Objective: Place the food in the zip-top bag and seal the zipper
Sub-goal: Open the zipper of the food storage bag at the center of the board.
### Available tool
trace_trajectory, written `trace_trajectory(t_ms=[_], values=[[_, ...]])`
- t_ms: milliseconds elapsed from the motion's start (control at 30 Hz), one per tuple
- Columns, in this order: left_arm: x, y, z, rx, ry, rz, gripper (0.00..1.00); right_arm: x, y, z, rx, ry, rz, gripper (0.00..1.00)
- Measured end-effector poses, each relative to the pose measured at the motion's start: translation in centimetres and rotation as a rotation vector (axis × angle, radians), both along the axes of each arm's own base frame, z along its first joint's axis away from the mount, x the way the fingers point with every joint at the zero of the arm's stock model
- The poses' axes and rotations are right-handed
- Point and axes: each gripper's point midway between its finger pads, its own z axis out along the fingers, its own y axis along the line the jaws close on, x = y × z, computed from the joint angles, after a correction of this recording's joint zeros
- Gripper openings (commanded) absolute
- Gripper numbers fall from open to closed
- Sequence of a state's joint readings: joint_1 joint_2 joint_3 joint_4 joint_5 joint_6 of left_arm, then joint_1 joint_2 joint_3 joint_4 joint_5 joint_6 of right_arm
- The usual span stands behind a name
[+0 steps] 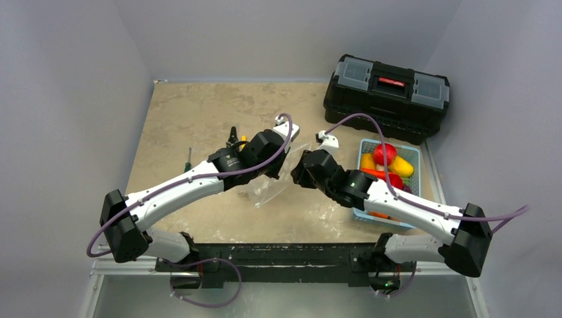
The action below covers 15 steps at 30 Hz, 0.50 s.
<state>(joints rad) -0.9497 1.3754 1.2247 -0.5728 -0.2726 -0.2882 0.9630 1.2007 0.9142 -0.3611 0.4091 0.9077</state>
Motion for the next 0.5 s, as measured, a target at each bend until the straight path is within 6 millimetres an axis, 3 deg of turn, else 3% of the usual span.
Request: trace_trajectory(t_ms=[67, 267, 367, 500], values=[[0.0, 0.0, 0.0, -0.002, 0.000, 0.005, 0.38, 0.0, -0.1, 0.7, 0.017, -0.017, -0.011, 0.00], [0.0, 0.1, 0.0, 0.001, 0.003, 0.009, 0.53, 0.0, -0.2, 3.6, 0.111, -0.074, -0.018, 0.00], [-0.1, 0.2, -0.2, 0.009, 0.008, 0.009, 0.47, -0.1, 0.1, 4.6, 0.148, -0.088, -0.011, 0.00], [-0.1, 0.3, -0.2, 0.014, 0.011, 0.008, 0.28, -0.1, 0.3, 4.6, 0.155, -0.086, -0.004, 0.00]])
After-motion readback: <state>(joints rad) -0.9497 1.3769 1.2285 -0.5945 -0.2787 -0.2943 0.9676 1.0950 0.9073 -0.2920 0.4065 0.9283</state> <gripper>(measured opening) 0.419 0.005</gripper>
